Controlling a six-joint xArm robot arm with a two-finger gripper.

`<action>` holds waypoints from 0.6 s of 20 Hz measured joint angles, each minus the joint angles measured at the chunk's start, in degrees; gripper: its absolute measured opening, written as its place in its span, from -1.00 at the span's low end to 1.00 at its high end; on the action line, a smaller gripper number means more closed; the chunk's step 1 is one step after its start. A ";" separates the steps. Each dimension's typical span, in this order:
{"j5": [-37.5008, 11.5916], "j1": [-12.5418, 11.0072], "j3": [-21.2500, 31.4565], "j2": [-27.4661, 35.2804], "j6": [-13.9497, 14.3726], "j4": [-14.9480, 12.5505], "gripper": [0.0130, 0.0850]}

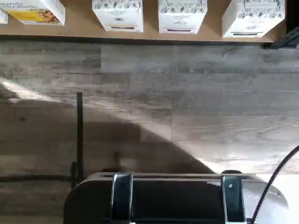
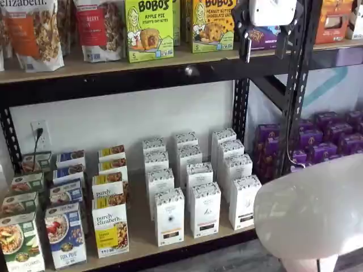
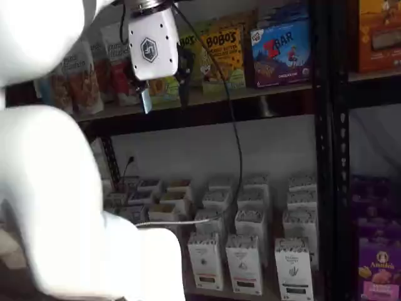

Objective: Pick up the white box with a green strip in the middle, on the bottom shelf, the sixth box from the left

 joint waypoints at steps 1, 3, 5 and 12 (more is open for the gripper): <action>0.16 0.45 -0.10 0.10 0.25 -0.65 1.00; 0.22 0.88 -0.17 0.15 0.48 -1.36 1.00; 0.38 0.99 -0.14 0.25 0.52 -1.65 1.00; -3.48 1.30 4.64 -0.80 0.67 -2.53 1.00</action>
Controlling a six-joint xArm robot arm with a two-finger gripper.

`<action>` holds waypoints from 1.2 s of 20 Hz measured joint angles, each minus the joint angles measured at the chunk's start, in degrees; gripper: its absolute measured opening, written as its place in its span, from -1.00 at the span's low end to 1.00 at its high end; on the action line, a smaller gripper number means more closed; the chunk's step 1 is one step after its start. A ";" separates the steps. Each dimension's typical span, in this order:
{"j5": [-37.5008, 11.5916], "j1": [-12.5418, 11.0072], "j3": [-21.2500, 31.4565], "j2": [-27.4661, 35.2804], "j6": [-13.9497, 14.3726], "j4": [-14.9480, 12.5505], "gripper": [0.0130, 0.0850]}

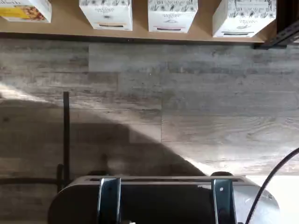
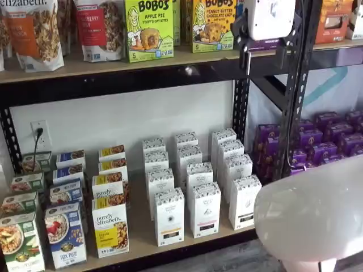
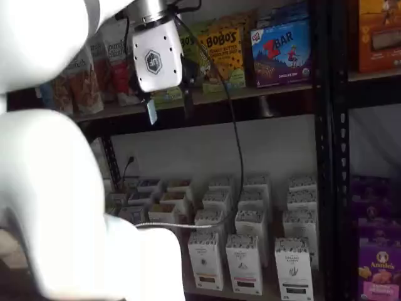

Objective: Pick up the white box with a green strip in the middle, on the bottom shelf, the sixth box from the left

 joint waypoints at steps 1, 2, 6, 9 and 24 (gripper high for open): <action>-0.93 0.50 1.04 -0.16 0.35 -0.76 1.00; -2.07 0.88 2.32 -0.30 0.62 -1.42 1.00; -8.41 0.84 8.24 -1.18 0.85 -2.64 1.00; -14.23 0.24 13.19 -1.59 0.65 -3.16 1.00; -45.79 -8.07 33.86 9.67 -5.37 -3.69 1.00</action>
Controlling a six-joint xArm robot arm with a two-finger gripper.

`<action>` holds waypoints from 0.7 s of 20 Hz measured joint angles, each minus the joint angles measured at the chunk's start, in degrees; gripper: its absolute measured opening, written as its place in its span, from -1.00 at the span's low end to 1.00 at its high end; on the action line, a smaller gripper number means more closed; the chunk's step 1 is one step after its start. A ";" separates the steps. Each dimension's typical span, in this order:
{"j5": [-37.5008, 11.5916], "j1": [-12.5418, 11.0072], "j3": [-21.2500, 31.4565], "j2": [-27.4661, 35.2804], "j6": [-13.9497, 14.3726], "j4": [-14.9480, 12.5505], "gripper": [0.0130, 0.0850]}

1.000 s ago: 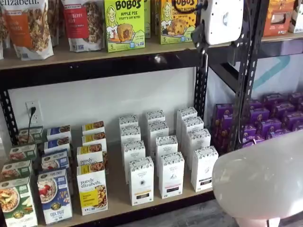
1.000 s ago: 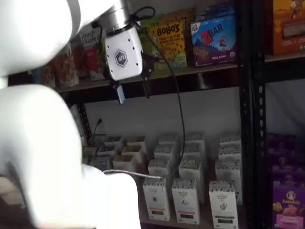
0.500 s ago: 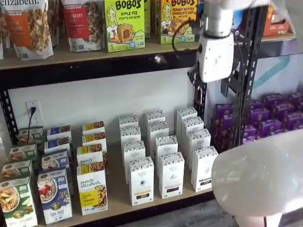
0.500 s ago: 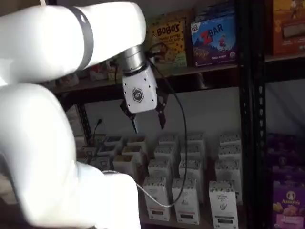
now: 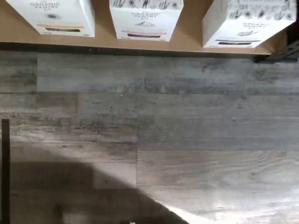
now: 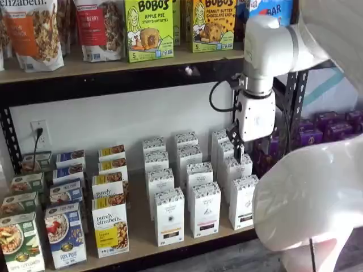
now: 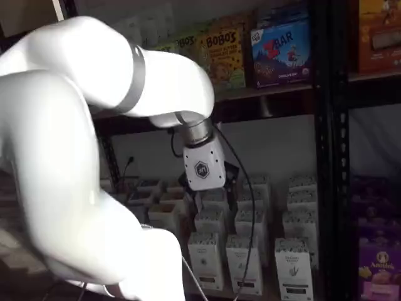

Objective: Pick up the white box with a green strip in the middle, on the bottom shelf, the sixth box from the left

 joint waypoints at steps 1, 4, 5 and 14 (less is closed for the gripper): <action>-1.76 -0.60 0.65 1.34 -0.66 0.30 1.00; -6.30 -1.54 1.71 5.94 -0.75 -0.75 1.00; -8.17 -1.88 1.98 7.85 -0.74 -1.12 1.00; -26.15 -4.41 2.22 23.74 -2.79 -0.67 1.00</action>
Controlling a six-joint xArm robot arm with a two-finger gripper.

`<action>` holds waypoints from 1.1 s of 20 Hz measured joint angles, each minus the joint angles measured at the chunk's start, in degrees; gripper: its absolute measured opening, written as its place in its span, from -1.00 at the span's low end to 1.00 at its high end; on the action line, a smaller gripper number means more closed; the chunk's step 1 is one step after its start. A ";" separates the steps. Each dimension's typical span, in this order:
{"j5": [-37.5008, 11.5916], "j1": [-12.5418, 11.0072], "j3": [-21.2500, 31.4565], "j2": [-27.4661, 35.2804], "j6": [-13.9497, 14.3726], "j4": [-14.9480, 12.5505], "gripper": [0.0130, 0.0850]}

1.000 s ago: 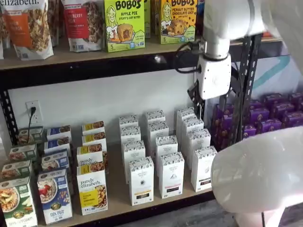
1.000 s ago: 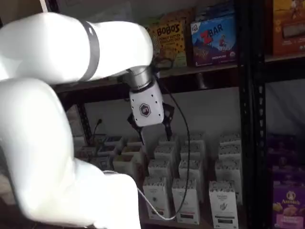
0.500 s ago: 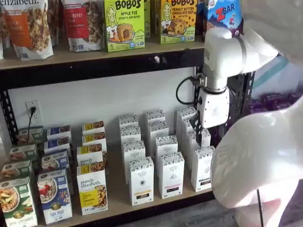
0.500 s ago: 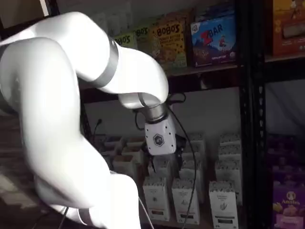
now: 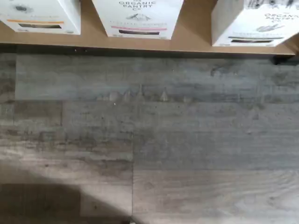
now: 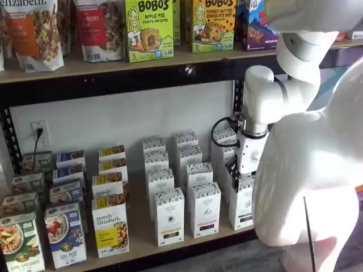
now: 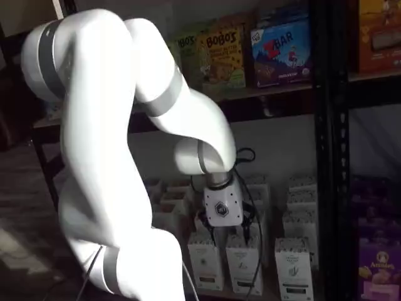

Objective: Pick up the white box with a green strip in the middle, on the bottom shelf, the sixth box from the left

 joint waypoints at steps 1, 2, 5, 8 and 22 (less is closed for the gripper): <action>-1.54 -0.03 -0.41 1.97 0.83 -0.91 1.00; -2.44 -0.03 -0.89 3.54 1.27 -1.41 1.00; -7.06 0.01 -1.99 8.33 2.25 -2.29 1.00; -12.37 0.64 -2.49 12.02 0.08 0.87 1.00; -20.45 1.28 -14.49 32.10 7.94 -6.44 1.00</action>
